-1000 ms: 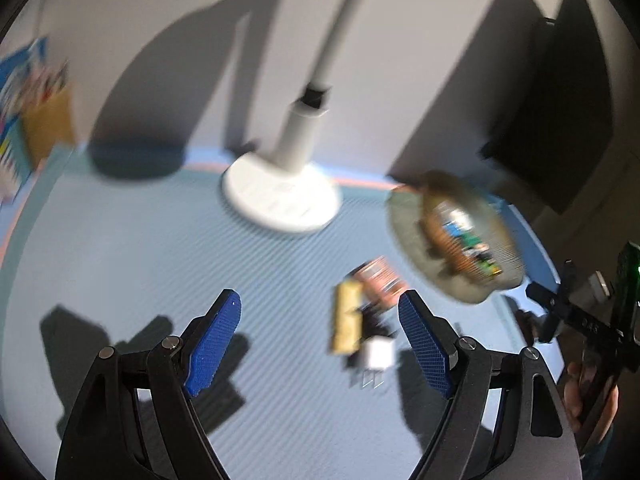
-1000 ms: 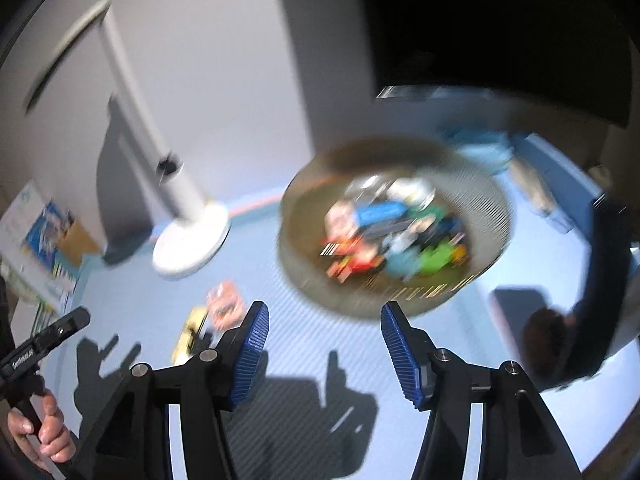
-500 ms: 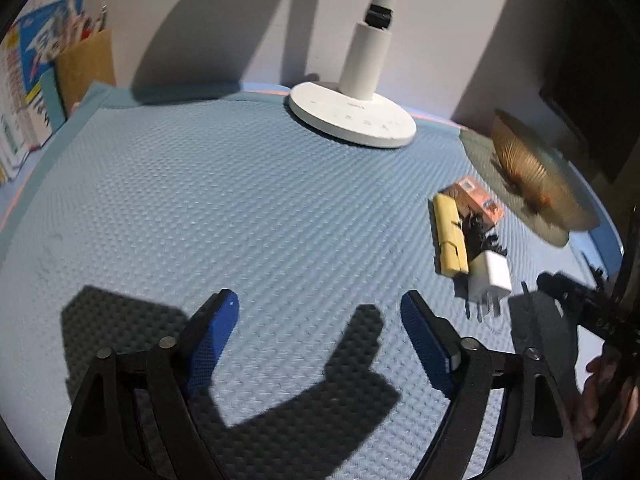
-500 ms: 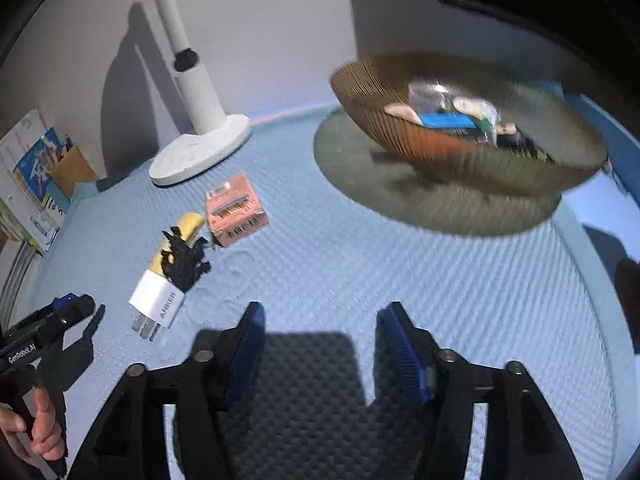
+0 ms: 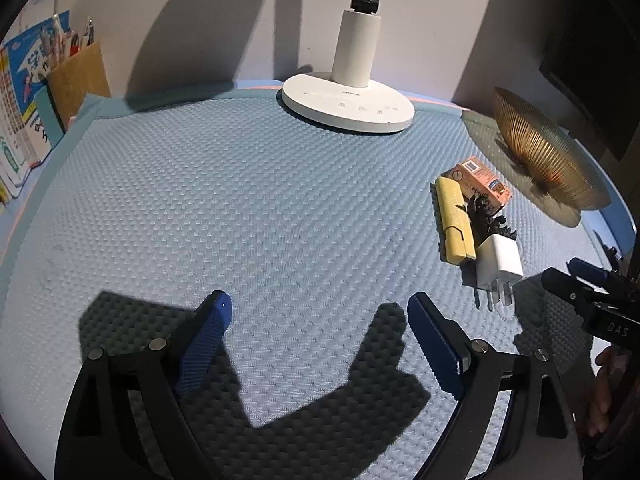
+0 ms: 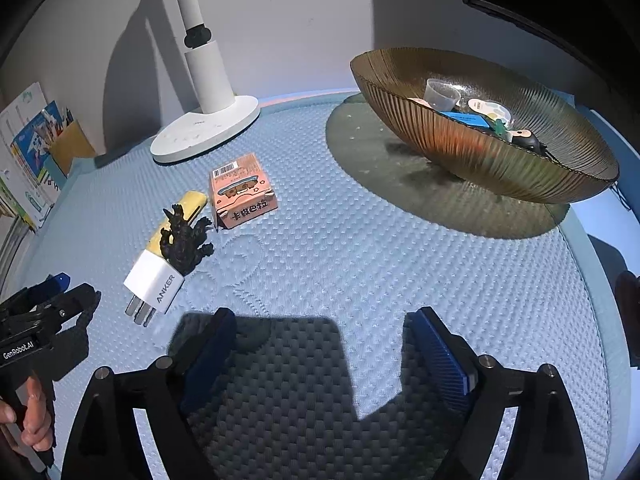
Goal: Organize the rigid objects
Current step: 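Move both grippers back toward the yellow stick, charger and pink box, then grasp the yellow stick with the left gripper while the right grasps the pink box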
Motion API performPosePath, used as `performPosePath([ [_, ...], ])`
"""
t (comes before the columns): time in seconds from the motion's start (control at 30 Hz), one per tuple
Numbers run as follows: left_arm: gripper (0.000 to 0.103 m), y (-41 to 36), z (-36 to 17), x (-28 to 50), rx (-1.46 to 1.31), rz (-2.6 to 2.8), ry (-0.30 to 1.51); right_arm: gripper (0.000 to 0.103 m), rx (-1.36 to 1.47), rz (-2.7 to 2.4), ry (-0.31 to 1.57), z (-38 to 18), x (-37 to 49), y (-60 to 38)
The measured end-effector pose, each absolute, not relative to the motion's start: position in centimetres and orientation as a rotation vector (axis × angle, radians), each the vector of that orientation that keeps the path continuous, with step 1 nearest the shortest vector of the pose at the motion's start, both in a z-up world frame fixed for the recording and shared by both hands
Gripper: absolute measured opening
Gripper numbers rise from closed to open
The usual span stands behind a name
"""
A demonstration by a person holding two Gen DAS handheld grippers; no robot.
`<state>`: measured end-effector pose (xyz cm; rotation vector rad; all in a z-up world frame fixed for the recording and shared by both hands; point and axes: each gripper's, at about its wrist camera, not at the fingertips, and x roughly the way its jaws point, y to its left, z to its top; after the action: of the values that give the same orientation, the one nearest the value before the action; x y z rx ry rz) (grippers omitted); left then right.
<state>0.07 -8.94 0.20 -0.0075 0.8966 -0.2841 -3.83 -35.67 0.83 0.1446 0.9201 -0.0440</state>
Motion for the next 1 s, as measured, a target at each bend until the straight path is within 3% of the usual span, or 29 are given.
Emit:
performPosePath([
  [0.37, 0.088, -13.4, 4.3, 3.5, 0.129, -0.463, 0.879, 0.093, 0.173, 0.033, 0.975, 2.5, -1.9, -35.8],
  [0.43, 0.081, -14.6, 4.2, 4.4, 0.17, -0.504, 0.885, 0.092, 0.164, 0.044, 0.95, 3.6, -1.3, -36.0],
  [0.57, 0.066, -16.6, 2.9, 6.2, 0.241, -0.572, 0.94, 0.068, 0.099, 0.082, 0.949, 4.9, 0.9, -35.6],
  [0.83, 0.066, -18.1, 1.3, 7.8, 0.271, -0.629, 0.969, 0.068, 0.038, 0.151, 0.98, 3.5, 4.4, -33.6],
  [1.0, 0.035, -17.3, 1.5, 7.6, 0.304, -0.596, 0.924, 0.068, 0.03, 0.166, 1.006, 2.2, 6.0, -32.7],
])
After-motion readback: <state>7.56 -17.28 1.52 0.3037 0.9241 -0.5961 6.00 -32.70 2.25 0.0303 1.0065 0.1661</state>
